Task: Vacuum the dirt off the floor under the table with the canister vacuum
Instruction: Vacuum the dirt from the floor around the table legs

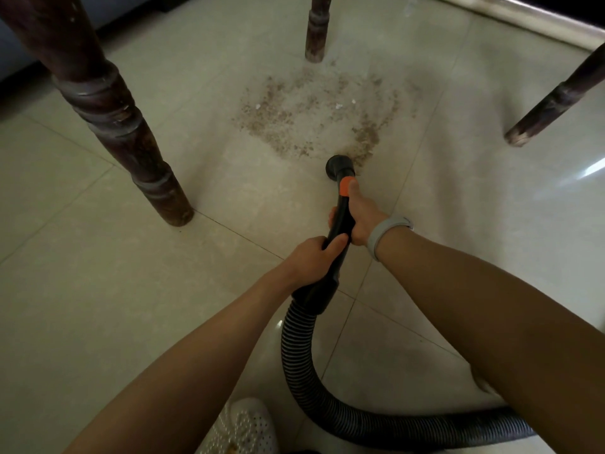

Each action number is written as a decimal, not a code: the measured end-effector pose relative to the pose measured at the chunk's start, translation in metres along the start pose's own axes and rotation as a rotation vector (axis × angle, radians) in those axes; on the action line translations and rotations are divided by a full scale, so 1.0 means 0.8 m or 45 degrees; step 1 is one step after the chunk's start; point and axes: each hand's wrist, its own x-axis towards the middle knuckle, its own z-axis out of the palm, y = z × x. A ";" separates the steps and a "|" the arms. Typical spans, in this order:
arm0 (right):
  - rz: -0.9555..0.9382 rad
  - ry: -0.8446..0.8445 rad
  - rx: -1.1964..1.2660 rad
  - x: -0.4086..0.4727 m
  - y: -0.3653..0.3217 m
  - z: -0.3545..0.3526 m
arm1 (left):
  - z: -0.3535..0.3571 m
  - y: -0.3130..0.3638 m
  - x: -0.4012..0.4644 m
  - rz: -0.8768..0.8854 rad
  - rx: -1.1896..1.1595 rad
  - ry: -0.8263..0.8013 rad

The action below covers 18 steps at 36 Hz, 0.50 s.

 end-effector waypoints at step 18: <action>-0.026 0.067 0.140 0.015 -0.023 -0.040 | 0.015 0.013 -0.004 -0.048 -0.208 -0.152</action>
